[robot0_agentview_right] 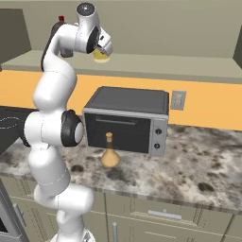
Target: Pick the oil and vinegar bottle and mayonnaise from the counter and place them in the cabinet.
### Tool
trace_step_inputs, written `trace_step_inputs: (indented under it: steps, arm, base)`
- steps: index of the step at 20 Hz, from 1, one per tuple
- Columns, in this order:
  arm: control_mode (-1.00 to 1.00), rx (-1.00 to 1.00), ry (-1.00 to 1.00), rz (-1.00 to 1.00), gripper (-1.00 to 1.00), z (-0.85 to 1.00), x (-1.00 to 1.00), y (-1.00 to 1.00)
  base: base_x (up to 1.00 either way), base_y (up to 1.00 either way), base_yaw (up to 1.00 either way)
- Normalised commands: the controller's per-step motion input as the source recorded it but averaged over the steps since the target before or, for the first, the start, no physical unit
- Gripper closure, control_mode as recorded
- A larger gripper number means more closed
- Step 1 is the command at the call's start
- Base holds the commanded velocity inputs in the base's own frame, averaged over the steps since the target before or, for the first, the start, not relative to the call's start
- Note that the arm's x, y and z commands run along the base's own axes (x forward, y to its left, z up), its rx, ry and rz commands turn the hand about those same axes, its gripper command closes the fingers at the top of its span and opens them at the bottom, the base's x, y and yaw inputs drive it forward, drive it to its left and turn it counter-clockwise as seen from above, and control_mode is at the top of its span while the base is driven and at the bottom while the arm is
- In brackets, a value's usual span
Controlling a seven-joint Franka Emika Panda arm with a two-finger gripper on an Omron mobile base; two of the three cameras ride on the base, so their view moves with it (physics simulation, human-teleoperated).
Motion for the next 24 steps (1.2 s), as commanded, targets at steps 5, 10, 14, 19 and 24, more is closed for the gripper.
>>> trace_step_inputs:
  steps: [5,10,14,19,24]
  arm:
    - [-1.00,-0.13,0.00,0.06,-1.00,-0.08,0.25,0.00]
    - [-1.00,-0.11,0.00,0.05,-1.00,0.00,-0.08,0.00]
    - [-1.00,-0.06,-0.03,0.08,-1.00,0.00,-0.57,0.00]
    - [-1.00,-0.06,-0.01,0.08,-1.00,-0.04,-0.77,0.00]
    - [-1.00,-0.07,0.00,0.08,-1.00,-0.24,-0.75,0.00]
  base:
    - [0.00,0.00,0.00]
    - [0.00,0.00,0.00]
    - [0.00,0.00,0.00]
    - [0.00,0.00,0.00]
    - [0.00,0.00,0.00]
